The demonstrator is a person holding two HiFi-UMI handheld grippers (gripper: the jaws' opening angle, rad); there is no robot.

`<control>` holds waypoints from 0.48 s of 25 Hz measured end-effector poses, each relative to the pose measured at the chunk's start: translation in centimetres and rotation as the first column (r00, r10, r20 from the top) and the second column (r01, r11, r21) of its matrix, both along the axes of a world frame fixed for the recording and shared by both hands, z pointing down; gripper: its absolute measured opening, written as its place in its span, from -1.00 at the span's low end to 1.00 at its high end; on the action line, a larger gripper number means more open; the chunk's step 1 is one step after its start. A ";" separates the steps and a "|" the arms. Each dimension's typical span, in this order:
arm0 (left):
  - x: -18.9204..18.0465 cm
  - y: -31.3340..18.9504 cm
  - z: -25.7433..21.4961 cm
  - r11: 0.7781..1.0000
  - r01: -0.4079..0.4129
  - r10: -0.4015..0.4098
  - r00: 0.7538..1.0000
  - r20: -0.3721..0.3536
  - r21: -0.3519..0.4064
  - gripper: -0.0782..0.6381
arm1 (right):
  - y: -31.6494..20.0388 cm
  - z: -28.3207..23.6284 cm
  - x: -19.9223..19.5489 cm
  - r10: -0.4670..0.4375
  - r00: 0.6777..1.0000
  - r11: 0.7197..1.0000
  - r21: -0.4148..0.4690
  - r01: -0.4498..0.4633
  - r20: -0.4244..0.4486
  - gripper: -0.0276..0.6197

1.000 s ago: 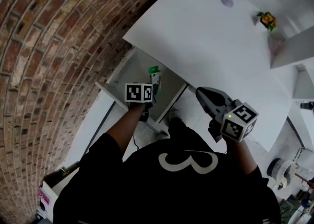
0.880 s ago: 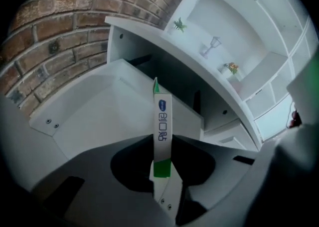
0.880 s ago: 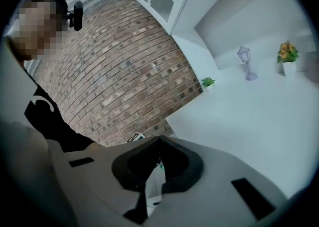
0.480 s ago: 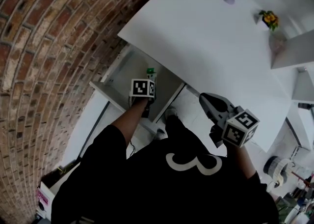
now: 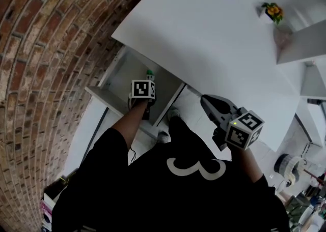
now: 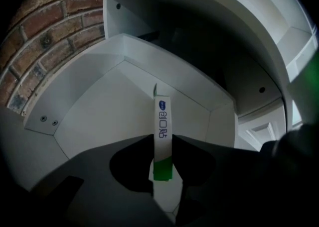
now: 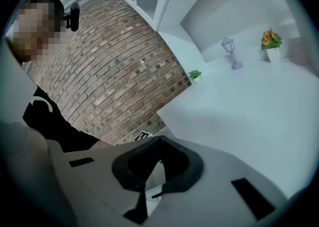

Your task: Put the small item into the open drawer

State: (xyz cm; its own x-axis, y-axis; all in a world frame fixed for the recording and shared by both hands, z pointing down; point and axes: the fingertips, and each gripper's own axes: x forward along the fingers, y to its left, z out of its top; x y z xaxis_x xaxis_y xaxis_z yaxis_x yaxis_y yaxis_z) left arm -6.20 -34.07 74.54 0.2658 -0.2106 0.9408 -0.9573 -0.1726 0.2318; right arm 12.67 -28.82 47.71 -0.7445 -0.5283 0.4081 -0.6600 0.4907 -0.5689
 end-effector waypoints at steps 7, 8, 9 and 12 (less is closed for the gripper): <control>0.6 -0.2 -0.7 0.999 0.042 -0.041 0.997 -0.071 0.008 -0.27 | 0.0 -0.1 -0.2 -0.012 1.000 1.000 -0.001 0.012 0.001 -0.88; 0.8 -0.2 -0.9 0.999 0.053 -0.052 0.995 -0.089 0.008 -0.20 | 0.1 -0.1 -0.2 -0.014 1.000 1.000 -0.001 0.014 -0.001 -0.88; 0.9 -0.3 -1.2 0.998 0.063 -0.062 0.992 -0.108 0.011 -0.14 | 0.1 -0.1 -0.3 -0.017 1.000 1.000 0.001 0.017 -0.001 -0.88; 0.9 -1.0 -2.5 0.995 0.093 -0.085 0.984 -0.155 0.042 0.02 | 0.0 0.0 -0.6 -0.030 1.000 1.000 0.003 0.030 -0.005 -0.88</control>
